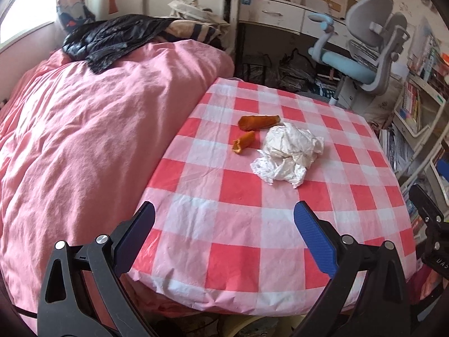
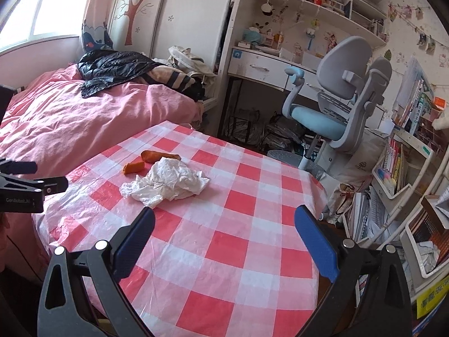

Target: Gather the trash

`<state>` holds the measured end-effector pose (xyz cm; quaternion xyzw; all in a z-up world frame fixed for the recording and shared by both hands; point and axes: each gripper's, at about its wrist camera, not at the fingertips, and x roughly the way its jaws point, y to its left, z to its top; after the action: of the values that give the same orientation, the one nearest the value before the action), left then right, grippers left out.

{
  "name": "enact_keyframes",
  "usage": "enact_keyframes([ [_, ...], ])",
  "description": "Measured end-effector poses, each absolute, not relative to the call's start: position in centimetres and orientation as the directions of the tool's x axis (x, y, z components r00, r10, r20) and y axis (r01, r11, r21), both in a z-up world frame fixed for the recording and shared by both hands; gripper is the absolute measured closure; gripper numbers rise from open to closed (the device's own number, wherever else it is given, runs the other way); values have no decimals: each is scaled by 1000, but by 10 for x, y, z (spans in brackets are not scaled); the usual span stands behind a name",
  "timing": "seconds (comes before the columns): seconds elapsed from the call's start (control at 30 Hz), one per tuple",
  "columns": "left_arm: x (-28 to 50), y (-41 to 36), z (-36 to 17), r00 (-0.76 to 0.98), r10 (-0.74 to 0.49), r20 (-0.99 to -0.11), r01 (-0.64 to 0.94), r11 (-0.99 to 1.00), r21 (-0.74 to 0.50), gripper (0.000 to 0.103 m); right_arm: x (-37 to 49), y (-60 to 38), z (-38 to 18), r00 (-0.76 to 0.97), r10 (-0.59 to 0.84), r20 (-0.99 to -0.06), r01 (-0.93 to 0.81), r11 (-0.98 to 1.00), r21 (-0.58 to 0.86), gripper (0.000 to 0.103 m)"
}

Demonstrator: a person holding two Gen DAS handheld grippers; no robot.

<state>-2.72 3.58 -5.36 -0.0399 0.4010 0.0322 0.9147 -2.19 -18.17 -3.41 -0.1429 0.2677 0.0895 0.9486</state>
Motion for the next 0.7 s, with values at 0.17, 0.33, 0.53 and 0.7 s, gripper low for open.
enact_keyframes([
  [0.17, 12, 10, -62, 662, -14, -750, 5, 1000, -14, 8, -14, -172, -48, 813, 74, -577, -283, 917, -281, 8],
  [0.33, 51, -13, -83, 622, -33, -783, 66, 998, 10, 10, -3, -185, -54, 787, 32, -616, -253, 927, -276, 8],
  [0.53, 79, -25, -104, 573, -46, -819, 83, 997, 2, 28, 13, -204, -57, 760, 50, -648, -224, 956, -189, 8],
  [0.7, 90, -17, -119, 493, -126, -861, 94, 991, -91, 90, 22, -202, -60, 750, 65, -658, -227, 960, -164, 8],
])
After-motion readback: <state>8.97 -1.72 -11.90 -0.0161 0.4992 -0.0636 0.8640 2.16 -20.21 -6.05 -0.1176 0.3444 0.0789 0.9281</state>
